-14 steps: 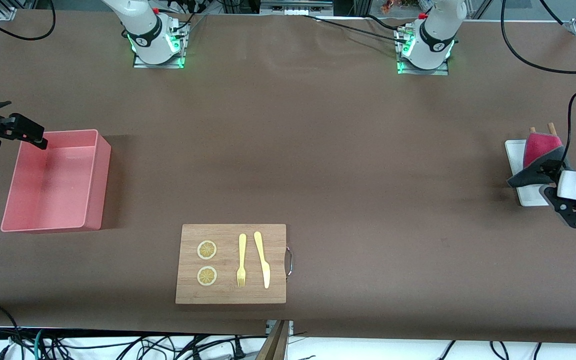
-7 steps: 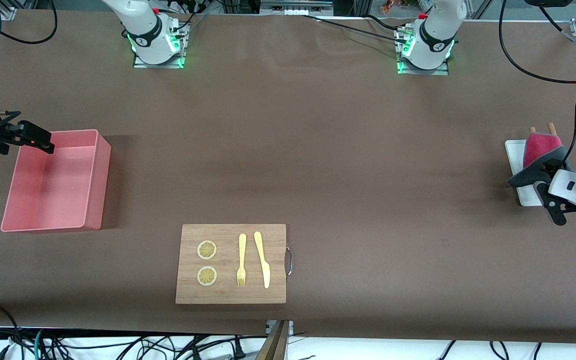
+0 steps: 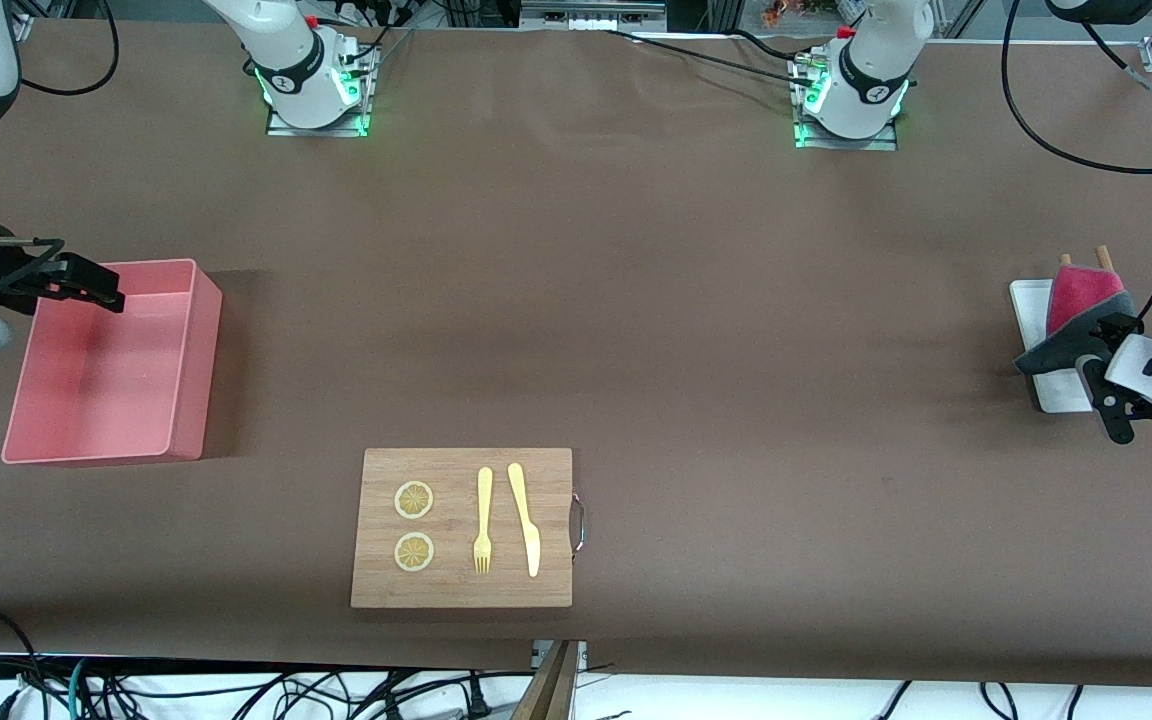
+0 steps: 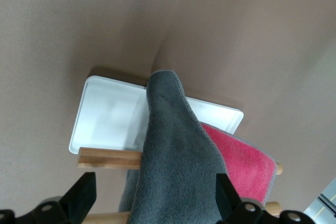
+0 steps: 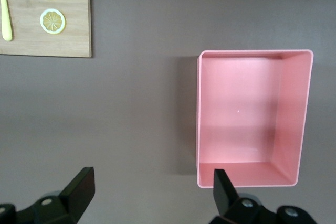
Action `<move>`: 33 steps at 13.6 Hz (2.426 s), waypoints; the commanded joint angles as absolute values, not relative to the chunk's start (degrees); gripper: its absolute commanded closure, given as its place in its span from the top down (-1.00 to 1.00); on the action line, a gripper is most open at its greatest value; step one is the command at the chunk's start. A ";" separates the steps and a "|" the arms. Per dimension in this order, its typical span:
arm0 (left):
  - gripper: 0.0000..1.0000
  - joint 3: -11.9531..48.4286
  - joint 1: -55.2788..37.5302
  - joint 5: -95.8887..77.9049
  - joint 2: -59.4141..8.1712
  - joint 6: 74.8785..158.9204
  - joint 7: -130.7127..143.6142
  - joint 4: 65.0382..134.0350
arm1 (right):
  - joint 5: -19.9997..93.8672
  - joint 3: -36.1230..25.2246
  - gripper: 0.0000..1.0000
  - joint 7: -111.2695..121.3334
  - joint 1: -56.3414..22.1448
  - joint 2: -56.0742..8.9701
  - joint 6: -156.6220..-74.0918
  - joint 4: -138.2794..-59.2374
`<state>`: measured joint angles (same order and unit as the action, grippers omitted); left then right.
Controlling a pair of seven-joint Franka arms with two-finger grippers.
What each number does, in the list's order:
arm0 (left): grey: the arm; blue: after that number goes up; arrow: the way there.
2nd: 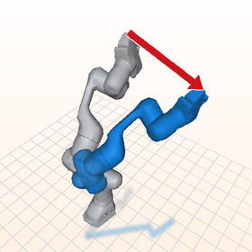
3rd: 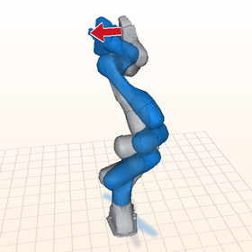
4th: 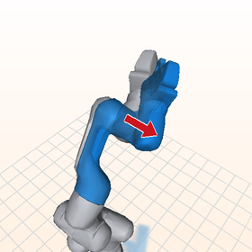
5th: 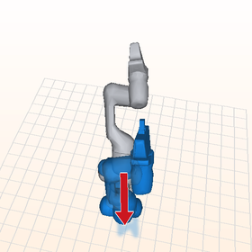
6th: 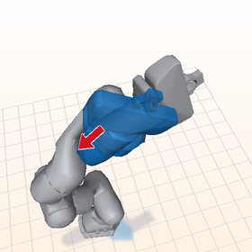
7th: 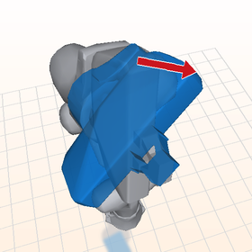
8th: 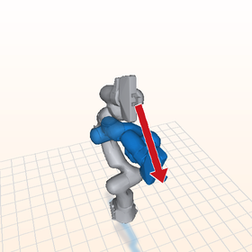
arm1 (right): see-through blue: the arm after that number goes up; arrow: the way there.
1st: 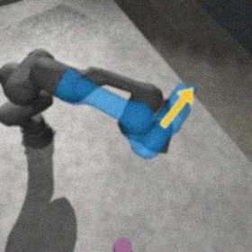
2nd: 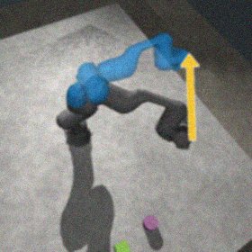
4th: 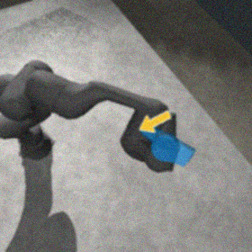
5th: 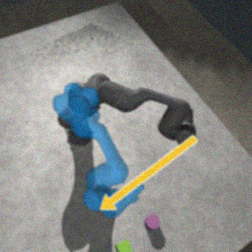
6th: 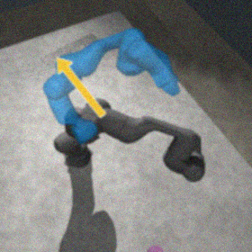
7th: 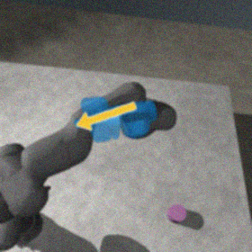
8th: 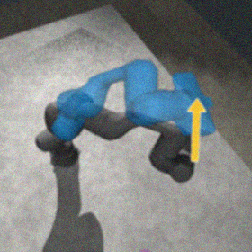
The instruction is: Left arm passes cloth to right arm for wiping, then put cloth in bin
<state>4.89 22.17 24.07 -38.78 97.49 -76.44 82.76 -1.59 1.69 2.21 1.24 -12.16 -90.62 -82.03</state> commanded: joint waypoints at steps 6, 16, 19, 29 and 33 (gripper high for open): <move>-0.20 4.83 23.73 24.52 -39.64 96.33 -78.57 80.77 | -1.23 1.85 1.00 2.46 1.41 -13.01 -90.09 -82.53; -0.58 4.92 23.73 24.08 -39.64 95.98 -78.49 81.39 | 0.43 2.02 1.00 -3.49 1.32 -13.27 -86.57 -82.27; -1.00 4.92 23.73 22.41 -39.38 95.01 -78.49 80.95 | 4.65 2.20 1.00 -14.03 0.45 -13.27 -86.66 -82.27; -1.00 5.71 17.06 22.33 -37.27 84.21 -77.96 68.67 | 10.62 2.20 1.00 -40.23 -8.08 -14.32 -88.94 -82.09; -1.00 5.80 13.72 11.03 -37.18 80.95 -77.70 62.42 | 11.43 2.20 1.00 -51.99 -12.90 -15.46 -93.24 -82.00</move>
<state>6.17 14.36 16.61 -36.86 83.00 -76.84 66.00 10.68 2.44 -45.84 -10.20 -14.94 -91.25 -82.12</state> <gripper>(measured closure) 0.974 0.000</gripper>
